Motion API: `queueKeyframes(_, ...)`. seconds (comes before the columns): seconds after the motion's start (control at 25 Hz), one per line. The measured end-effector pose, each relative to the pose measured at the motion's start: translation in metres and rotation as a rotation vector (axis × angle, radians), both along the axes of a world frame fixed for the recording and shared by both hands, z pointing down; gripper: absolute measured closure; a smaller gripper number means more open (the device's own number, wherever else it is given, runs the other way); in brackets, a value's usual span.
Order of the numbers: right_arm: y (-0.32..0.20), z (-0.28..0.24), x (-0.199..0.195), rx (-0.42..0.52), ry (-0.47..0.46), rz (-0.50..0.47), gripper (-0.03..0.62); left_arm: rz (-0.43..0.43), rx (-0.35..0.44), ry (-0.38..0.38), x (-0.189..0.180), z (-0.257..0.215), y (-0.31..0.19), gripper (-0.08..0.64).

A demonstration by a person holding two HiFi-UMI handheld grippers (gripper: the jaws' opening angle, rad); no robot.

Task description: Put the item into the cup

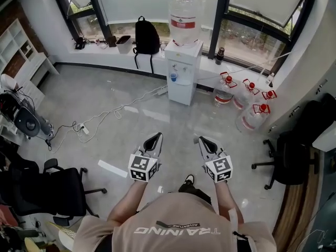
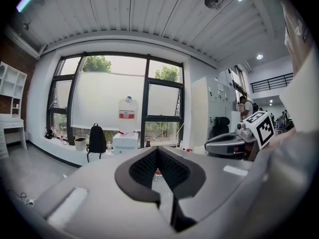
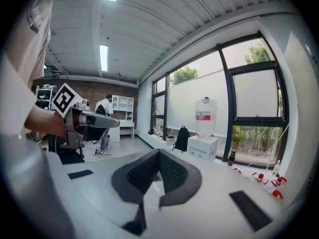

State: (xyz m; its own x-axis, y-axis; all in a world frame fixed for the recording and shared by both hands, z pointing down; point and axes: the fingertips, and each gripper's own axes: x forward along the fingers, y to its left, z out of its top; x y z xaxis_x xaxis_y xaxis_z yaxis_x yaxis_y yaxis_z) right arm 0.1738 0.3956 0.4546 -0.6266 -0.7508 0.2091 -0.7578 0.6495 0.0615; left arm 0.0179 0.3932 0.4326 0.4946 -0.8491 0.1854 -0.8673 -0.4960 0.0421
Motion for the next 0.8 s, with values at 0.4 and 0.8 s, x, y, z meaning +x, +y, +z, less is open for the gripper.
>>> queueKeyframes(0.4,-0.108,0.001,0.032,-0.011,-0.017,-0.032,0.581,-0.042,-0.008,-0.031,0.024,-0.002,-0.094,0.552)
queueKeyframes(0.8,-0.181,0.004,0.051,-0.009,-0.027,-0.081,0.581,-0.071,0.014,-0.037,0.052,0.004,-0.165,0.552)
